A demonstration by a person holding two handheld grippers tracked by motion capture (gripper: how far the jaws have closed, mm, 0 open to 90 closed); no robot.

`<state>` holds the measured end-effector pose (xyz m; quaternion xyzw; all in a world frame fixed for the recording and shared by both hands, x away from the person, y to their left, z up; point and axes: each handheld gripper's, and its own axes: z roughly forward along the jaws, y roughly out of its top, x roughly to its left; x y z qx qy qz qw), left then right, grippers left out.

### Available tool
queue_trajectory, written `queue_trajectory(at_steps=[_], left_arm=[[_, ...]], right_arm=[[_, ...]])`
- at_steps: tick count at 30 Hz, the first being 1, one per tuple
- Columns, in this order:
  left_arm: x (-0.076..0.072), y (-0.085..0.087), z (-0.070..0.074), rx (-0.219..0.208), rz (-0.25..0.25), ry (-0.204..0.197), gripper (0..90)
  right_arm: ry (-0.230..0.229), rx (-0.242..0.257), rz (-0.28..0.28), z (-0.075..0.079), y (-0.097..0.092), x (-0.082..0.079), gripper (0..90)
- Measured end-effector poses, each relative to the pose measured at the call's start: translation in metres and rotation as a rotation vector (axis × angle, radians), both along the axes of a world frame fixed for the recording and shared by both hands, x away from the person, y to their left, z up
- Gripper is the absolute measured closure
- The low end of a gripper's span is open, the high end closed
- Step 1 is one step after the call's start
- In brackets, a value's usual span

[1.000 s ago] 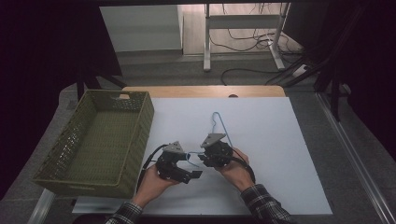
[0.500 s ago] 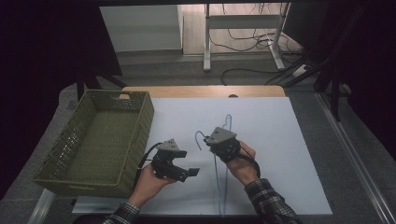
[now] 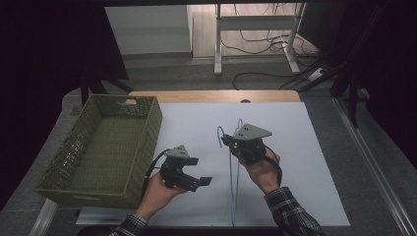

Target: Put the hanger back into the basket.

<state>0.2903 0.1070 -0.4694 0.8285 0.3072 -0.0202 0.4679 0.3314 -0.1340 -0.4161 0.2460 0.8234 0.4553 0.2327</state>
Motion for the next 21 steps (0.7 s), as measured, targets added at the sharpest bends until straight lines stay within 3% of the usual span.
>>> queue_trajectory(at_steps=[6,14,15,17,21], left_arm=[[-0.002,-0.022,0.019,0.03,-0.005,-0.024,5.8],[0.001,-0.047,0.027,0.034,-0.012,-0.017,5.6],[0.002,-0.053,0.029,0.059,-0.006,-0.017,6.9],[0.003,-0.059,0.031,0.068,0.002,-0.004,9.5],[0.008,-0.065,0.032,0.089,0.031,0.021,26.2]], right_arm=[[-0.024,0.003,-0.009,0.007,0.004,-0.006,86.1],[-0.035,0.013,-0.024,0.01,0.005,-0.007,86.1],[-0.035,0.015,-0.024,0.01,0.005,-0.007,86.1],[-0.034,0.016,-0.026,0.01,0.006,-0.008,86.1],[-0.035,0.024,-0.027,0.01,0.007,-0.008,86.0]])
